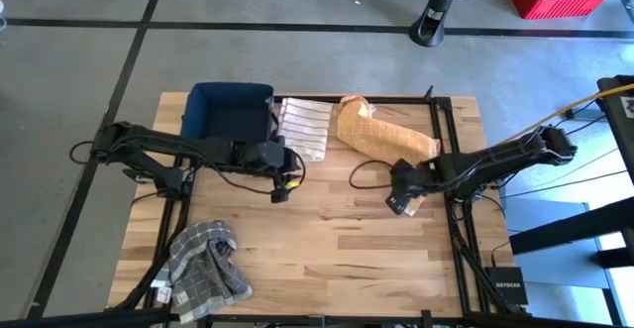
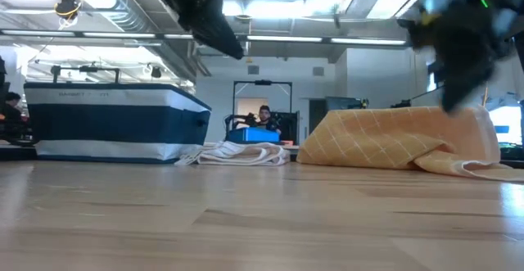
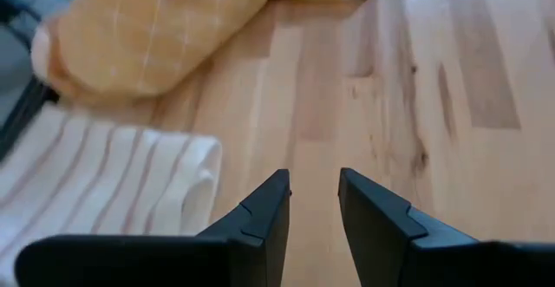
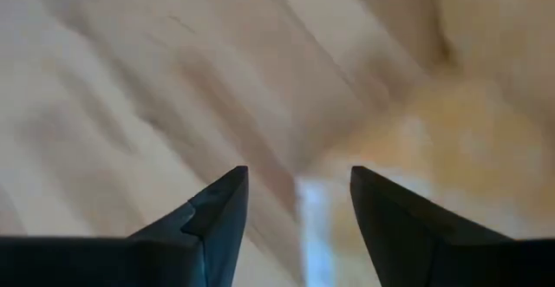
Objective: Fold towel
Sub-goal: Fold the orange towel
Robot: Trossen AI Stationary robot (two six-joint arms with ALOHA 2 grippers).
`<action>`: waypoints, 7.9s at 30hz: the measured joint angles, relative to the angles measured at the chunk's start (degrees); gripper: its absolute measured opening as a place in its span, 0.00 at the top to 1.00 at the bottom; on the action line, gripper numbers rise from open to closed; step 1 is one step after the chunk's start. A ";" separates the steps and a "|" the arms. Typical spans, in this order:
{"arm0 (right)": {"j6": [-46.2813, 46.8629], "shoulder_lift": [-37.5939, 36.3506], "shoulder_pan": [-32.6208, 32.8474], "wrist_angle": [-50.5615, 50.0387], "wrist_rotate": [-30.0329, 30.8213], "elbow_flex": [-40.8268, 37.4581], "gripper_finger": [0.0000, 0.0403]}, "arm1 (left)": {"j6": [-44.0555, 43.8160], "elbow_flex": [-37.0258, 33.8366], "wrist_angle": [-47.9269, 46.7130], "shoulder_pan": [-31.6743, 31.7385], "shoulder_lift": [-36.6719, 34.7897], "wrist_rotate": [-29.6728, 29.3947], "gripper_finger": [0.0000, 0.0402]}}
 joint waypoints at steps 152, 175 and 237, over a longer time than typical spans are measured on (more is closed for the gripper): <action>-51.57 21.28 -2.99 -7.39 29.40 44.44 0.99 | -13.64 -5.38 3.06 -0.17 -2.96 -4.91 0.57; -55.72 20.85 -2.99 -8.64 41.15 60.68 0.99 | -24.99 -11.61 31.25 -0.22 8.08 0.39 0.49; -55.57 20.87 -9.72 -11.92 18.10 56.43 0.58 | -5.53 26.77 -32.81 -22.20 -9.46 -6.37 1.00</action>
